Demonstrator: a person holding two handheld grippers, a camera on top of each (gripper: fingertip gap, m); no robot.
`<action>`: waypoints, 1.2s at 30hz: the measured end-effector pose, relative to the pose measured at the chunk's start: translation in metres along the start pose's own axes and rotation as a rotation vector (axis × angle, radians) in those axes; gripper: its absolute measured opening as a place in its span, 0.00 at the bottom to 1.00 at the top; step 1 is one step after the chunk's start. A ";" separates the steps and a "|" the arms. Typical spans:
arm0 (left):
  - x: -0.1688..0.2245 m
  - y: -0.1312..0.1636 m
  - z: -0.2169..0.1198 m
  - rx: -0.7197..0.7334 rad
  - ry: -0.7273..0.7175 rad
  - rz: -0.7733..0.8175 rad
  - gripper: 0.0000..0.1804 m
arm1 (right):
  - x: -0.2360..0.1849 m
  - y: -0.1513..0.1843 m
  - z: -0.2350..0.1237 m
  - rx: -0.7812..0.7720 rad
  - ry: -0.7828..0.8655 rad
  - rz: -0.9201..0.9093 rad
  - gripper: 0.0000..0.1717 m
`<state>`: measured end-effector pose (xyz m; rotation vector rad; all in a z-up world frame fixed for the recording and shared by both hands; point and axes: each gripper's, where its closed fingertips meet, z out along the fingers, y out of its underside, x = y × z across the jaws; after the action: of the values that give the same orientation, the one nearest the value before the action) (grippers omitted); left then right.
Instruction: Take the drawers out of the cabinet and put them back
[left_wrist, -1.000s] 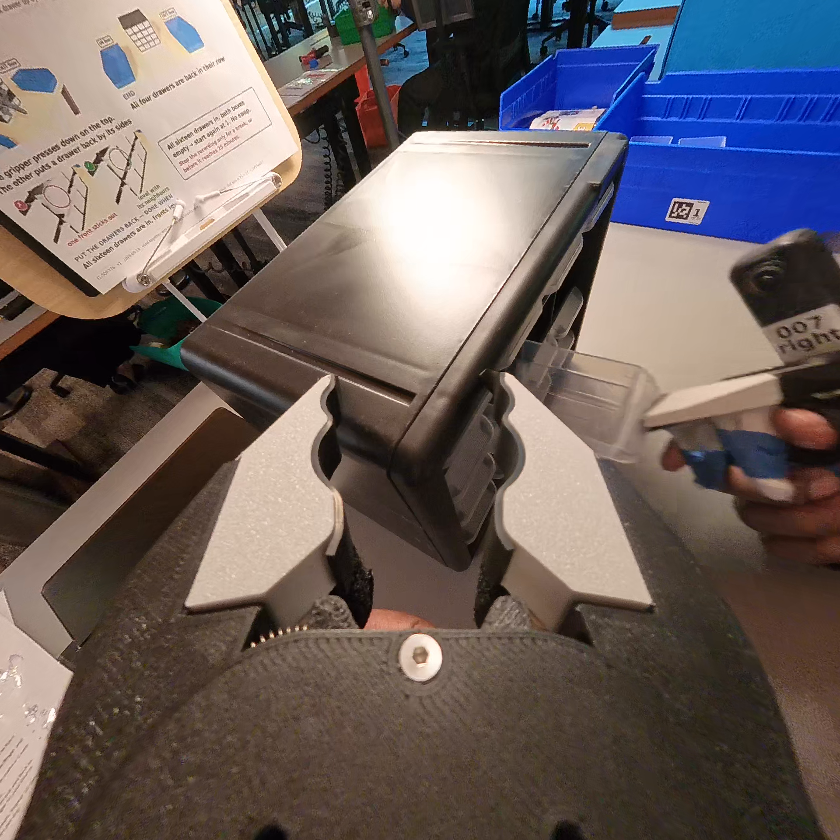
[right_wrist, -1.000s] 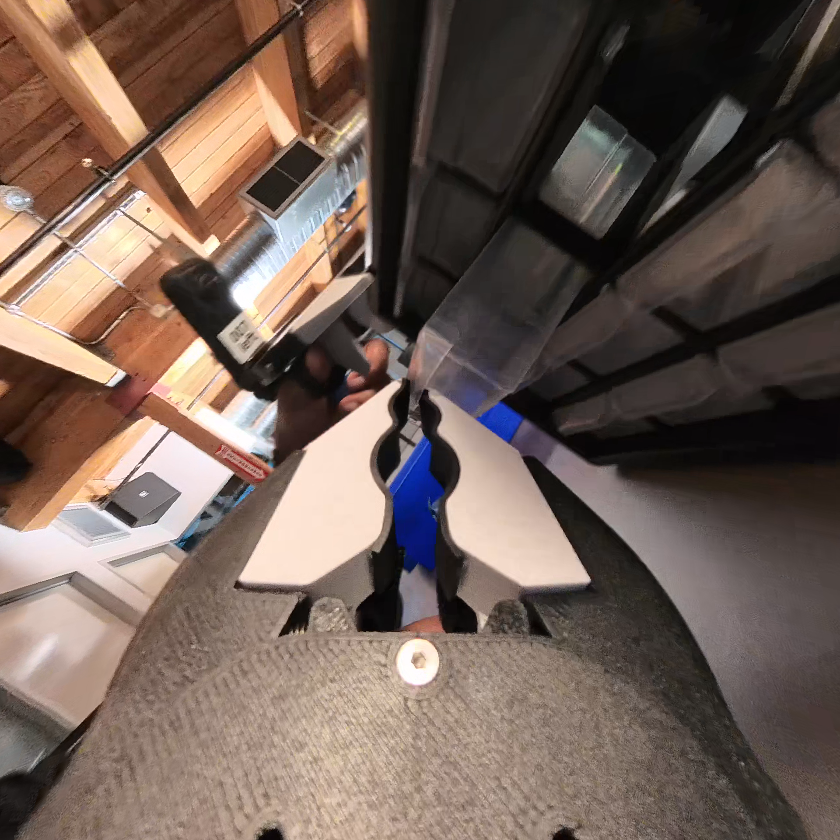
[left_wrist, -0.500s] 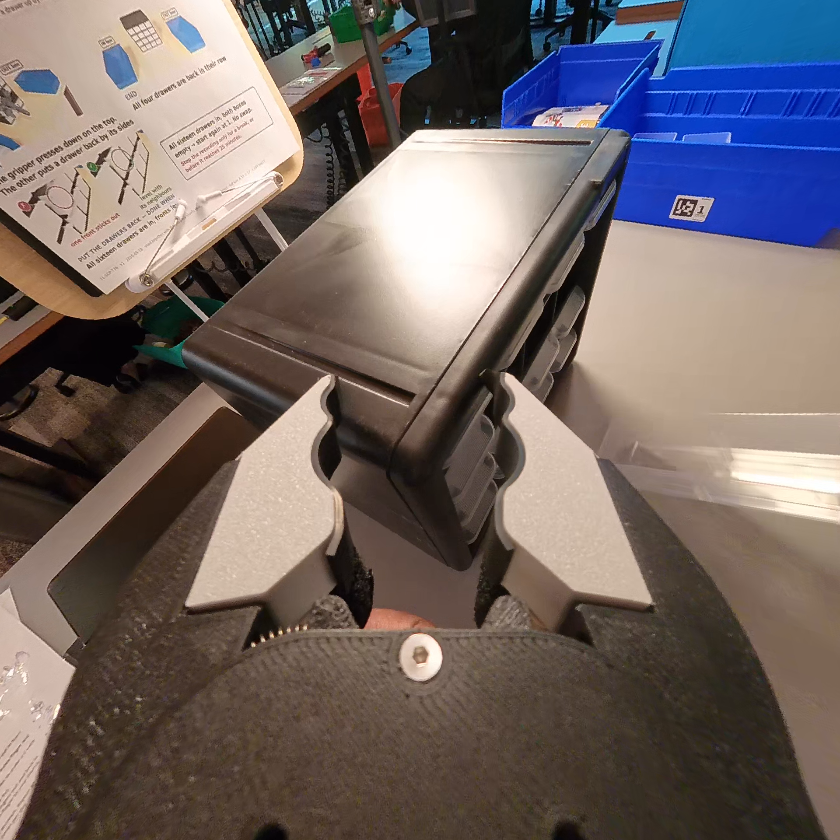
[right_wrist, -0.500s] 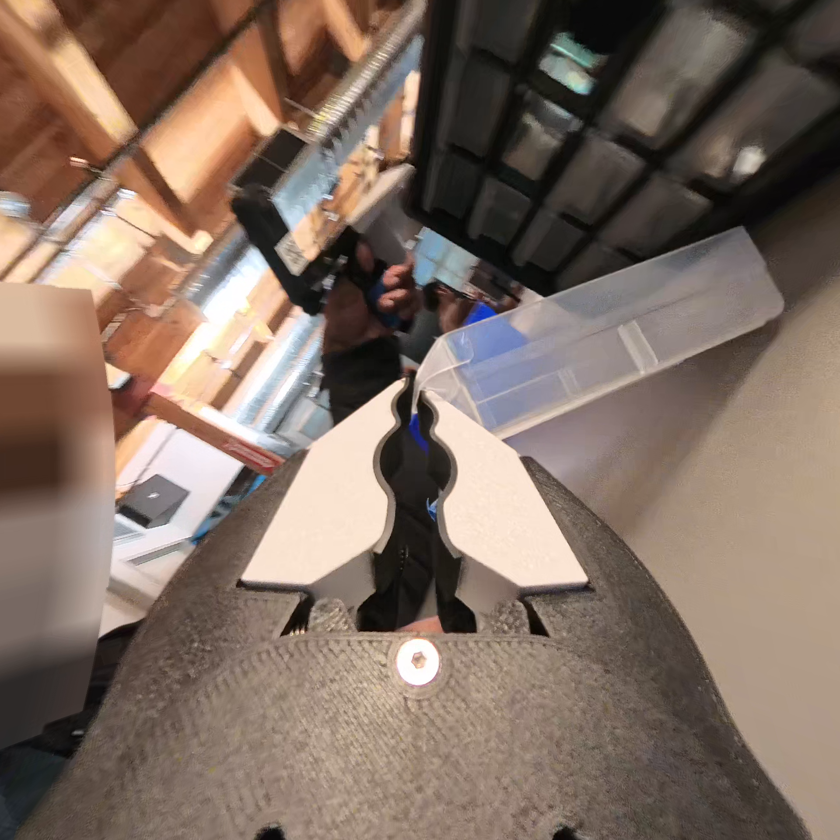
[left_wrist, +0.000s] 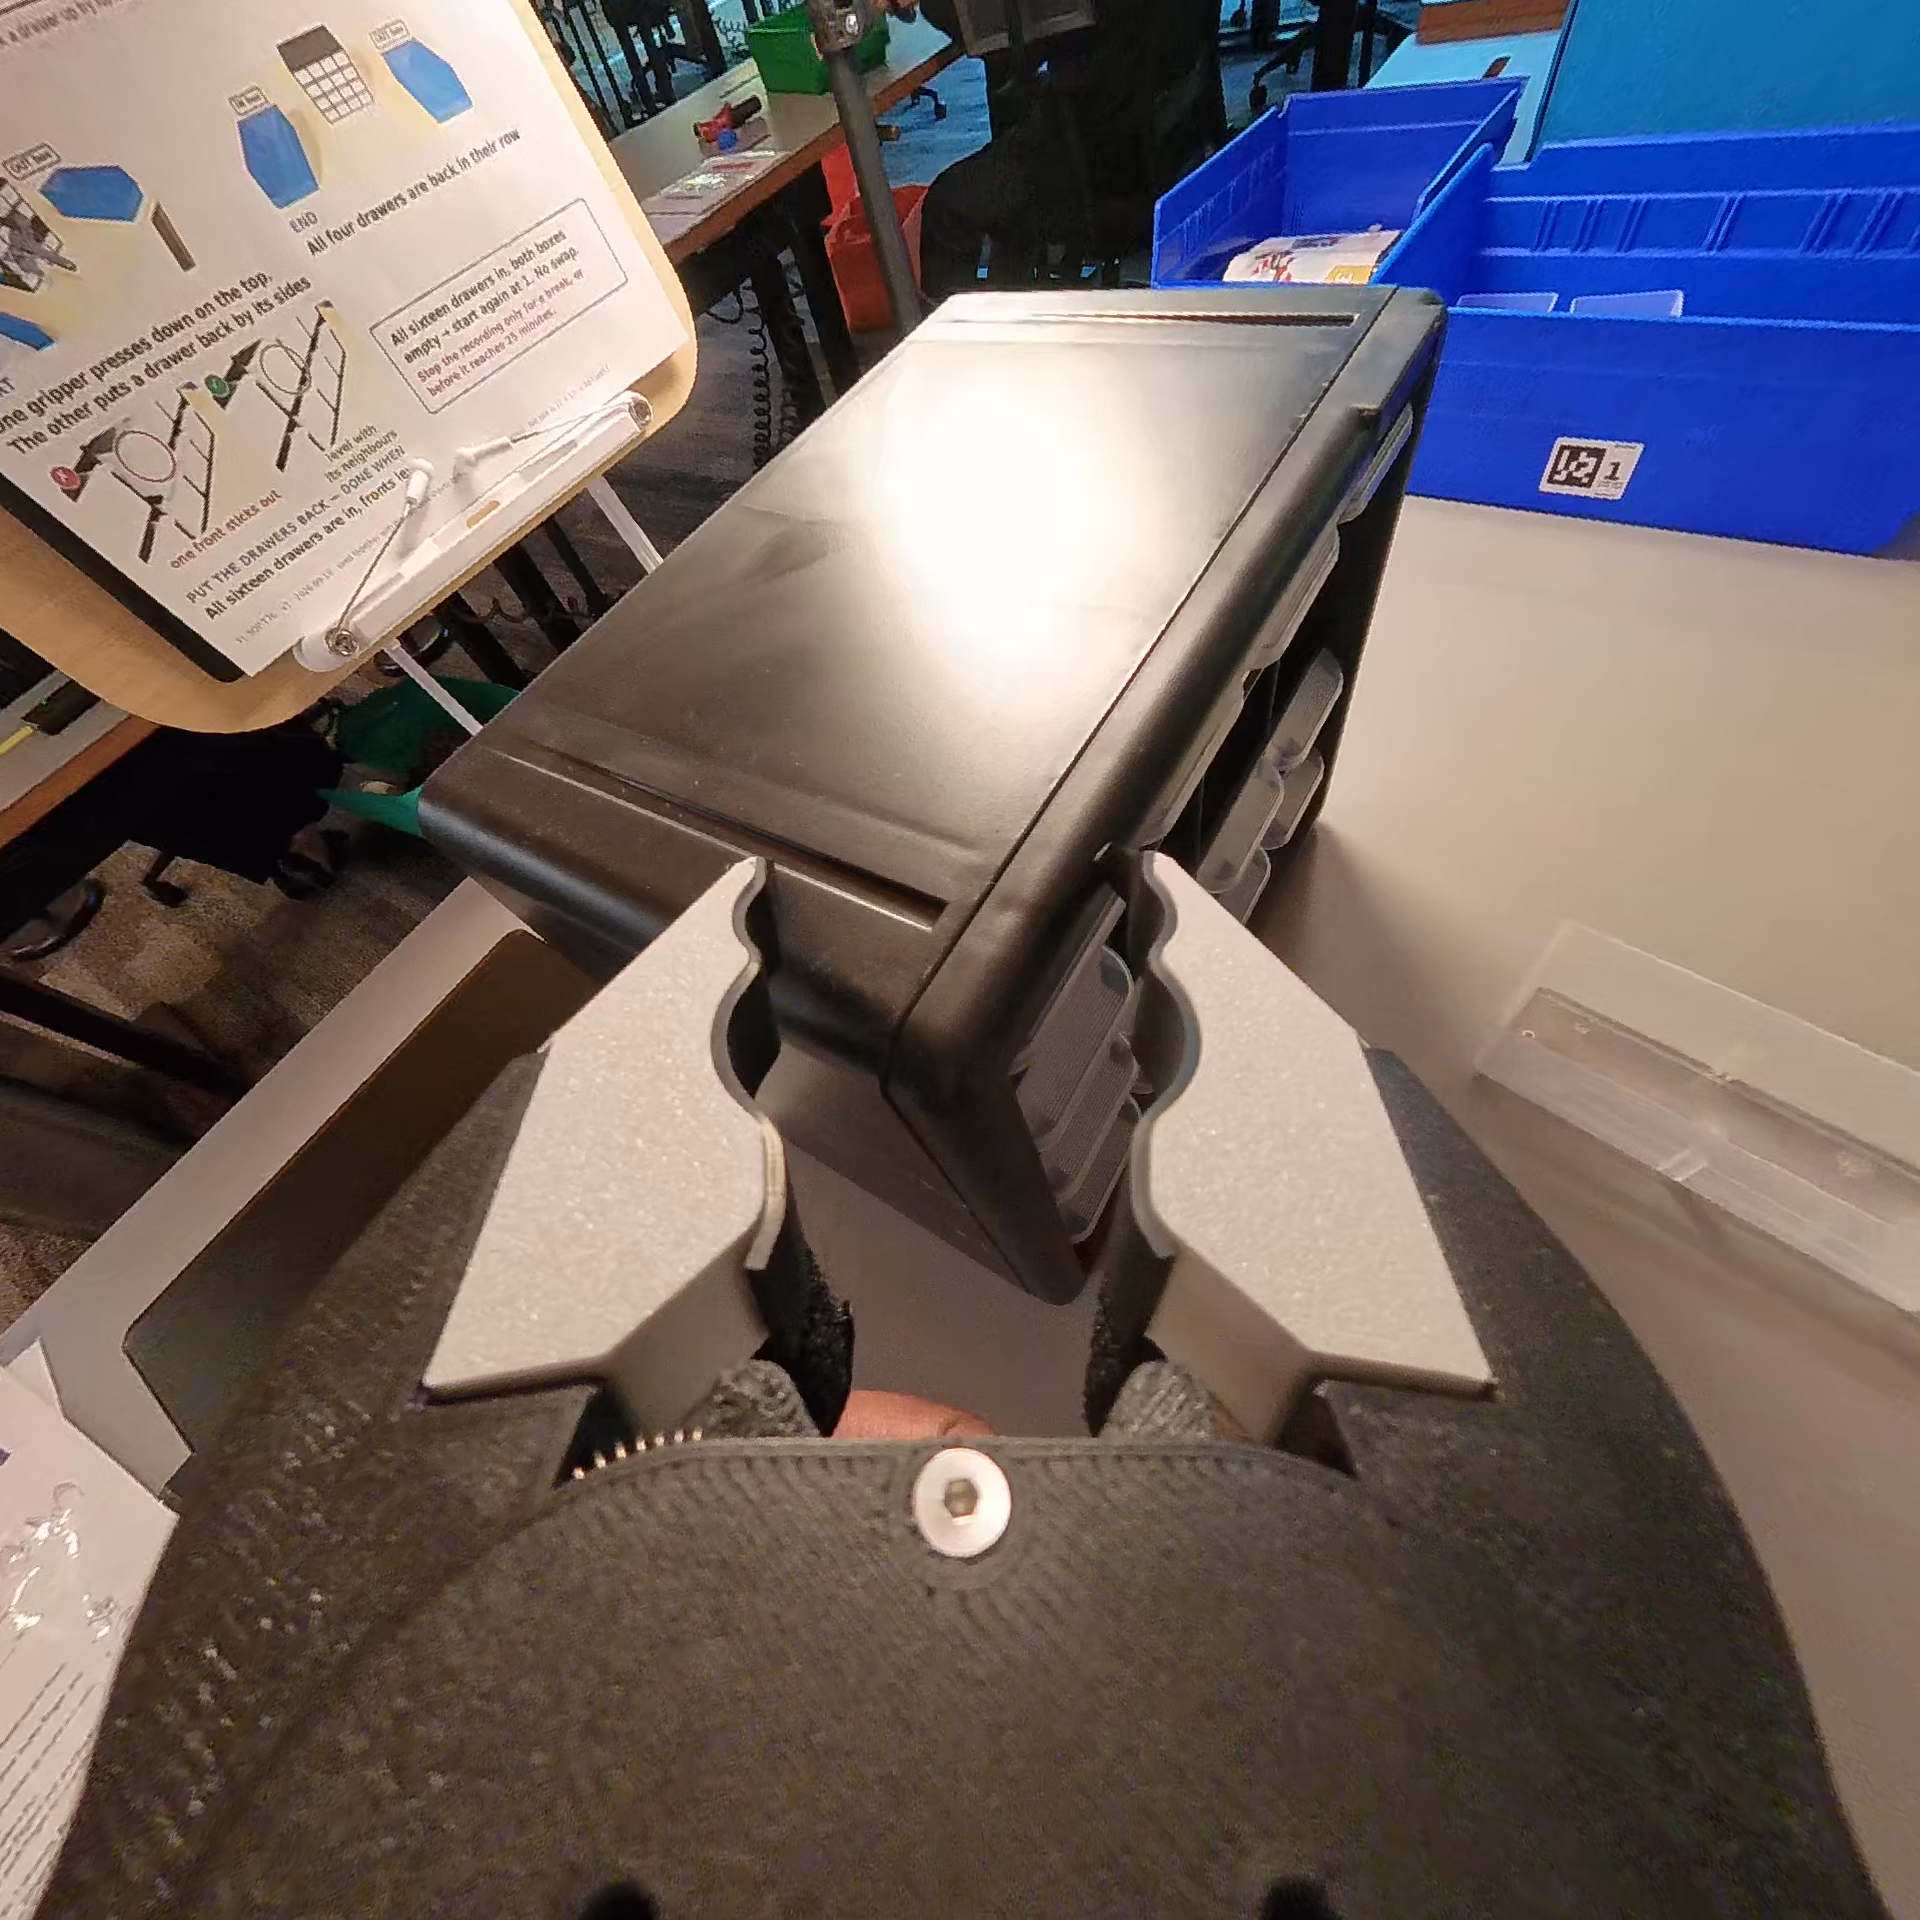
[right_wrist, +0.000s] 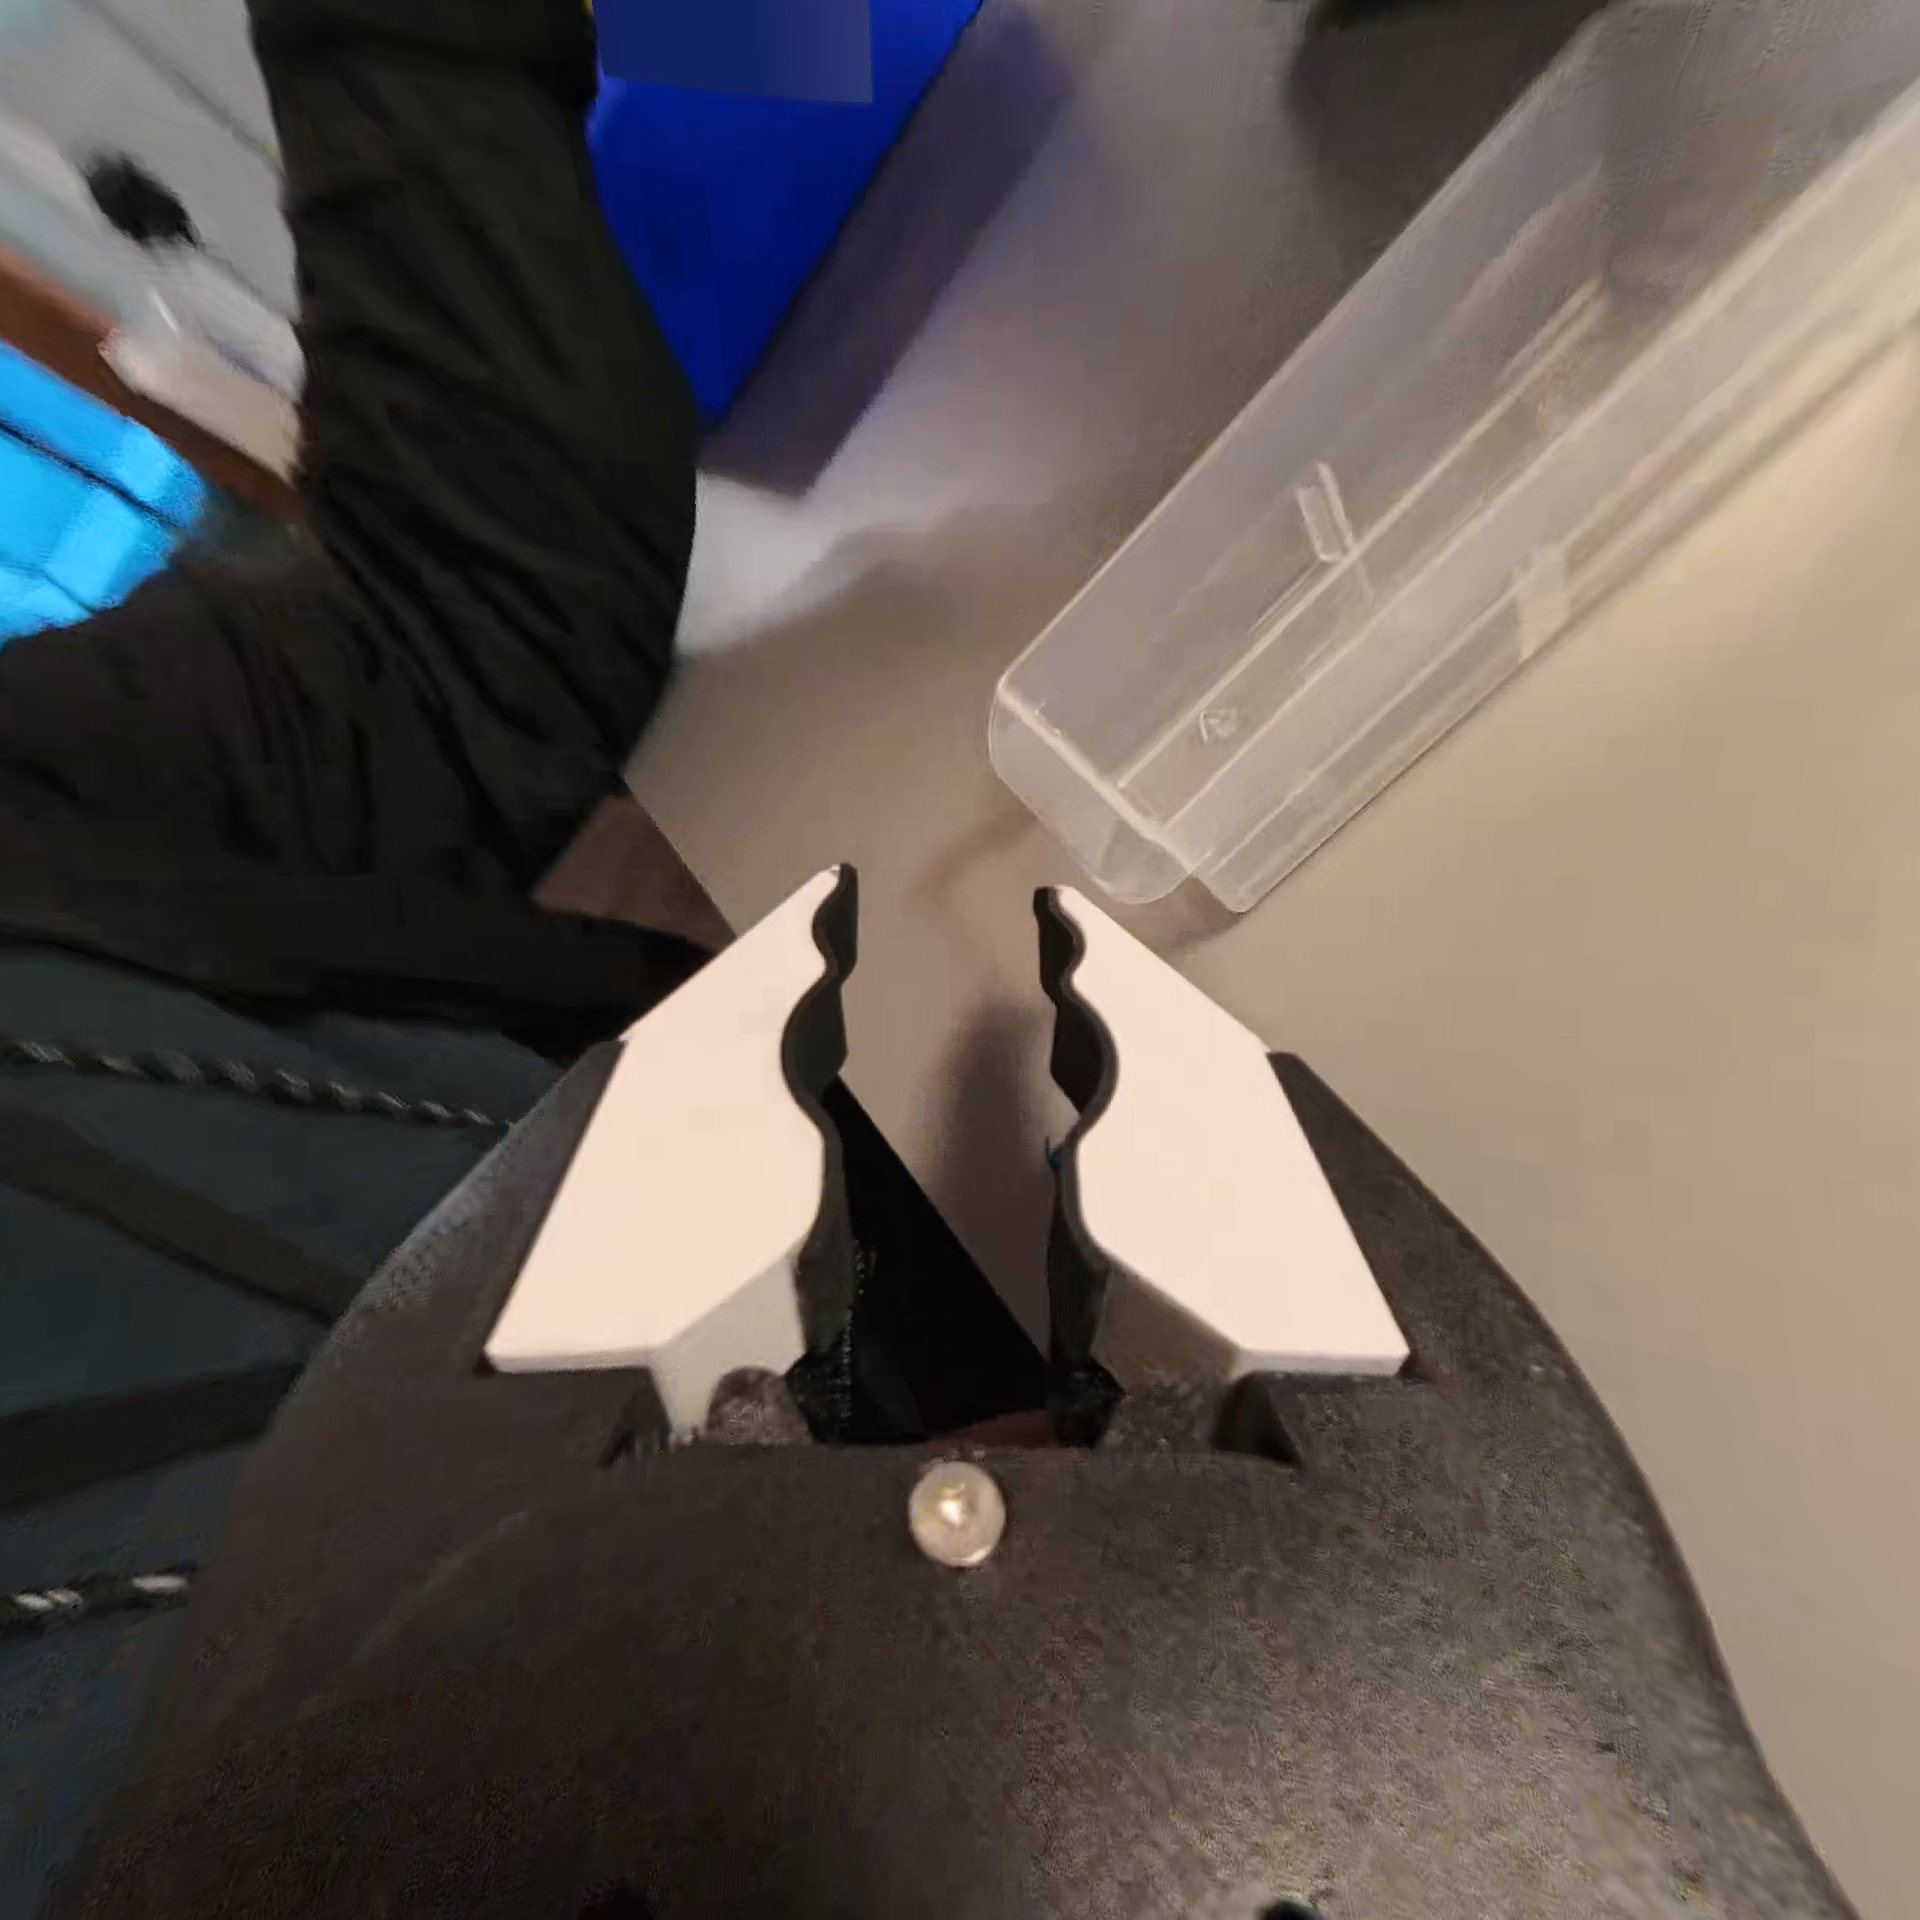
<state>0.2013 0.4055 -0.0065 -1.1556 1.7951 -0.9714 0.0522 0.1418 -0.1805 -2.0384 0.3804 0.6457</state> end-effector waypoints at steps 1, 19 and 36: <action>0.000 0.000 0.000 0.000 0.000 0.000 0.37 | 0.000 0.003 -0.001 -0.044 0.032 -0.083 0.21; 0.000 0.000 0.000 0.001 0.002 0.000 0.37 | 0.037 -0.021 0.017 -0.209 0.392 -1.104 0.22; 0.000 0.000 0.000 0.002 0.002 -0.001 0.37 | 0.073 -0.191 -0.229 0.409 0.778 -0.763 0.11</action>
<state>0.2014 0.4052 -0.0066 -1.1545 1.7945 -0.9749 0.2751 0.0438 0.0073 -1.7616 0.1215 -0.6598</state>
